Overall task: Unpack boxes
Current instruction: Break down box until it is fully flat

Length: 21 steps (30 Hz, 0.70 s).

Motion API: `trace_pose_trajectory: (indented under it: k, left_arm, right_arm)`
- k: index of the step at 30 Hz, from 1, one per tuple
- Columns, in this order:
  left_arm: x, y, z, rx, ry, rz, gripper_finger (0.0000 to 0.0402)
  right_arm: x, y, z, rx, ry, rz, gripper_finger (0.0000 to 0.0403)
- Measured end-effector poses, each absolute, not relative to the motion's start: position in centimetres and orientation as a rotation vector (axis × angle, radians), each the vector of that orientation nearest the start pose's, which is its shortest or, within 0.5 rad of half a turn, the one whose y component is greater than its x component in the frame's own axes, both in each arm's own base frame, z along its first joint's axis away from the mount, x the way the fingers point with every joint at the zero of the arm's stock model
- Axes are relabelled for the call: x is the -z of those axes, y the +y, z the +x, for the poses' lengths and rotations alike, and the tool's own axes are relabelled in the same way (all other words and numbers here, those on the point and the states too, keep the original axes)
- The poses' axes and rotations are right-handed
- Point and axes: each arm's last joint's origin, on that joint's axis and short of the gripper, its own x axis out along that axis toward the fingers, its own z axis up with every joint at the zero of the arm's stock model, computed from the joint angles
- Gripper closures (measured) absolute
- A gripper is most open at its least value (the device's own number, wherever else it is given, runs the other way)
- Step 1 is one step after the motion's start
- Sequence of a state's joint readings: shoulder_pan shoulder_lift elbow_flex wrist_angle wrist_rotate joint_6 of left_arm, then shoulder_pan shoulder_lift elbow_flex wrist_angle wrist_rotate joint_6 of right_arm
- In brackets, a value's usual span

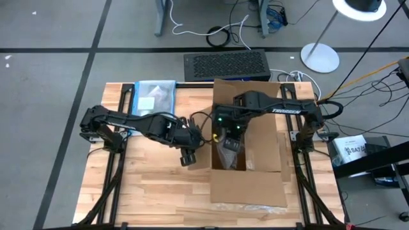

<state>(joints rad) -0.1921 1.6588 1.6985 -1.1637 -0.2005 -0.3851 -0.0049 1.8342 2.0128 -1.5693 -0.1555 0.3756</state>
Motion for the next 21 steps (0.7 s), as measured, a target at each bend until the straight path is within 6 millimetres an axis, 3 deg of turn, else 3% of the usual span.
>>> trace_pose_trajectory:
  k: [8,21]
  left_arm:
    - [-35.2,-5.6,32.2,-0.217,1.055,-0.117,0.0231]
    - [-35.4,-5.3,32.5,-0.176,1.038,-0.046,0.0231]
  right_arm:
    - [-34.3,1.0,31.2,0.156,1.524,0.446,0.0277]
    - [-37.6,2.8,30.7,0.065,1.403,0.378,0.0277]
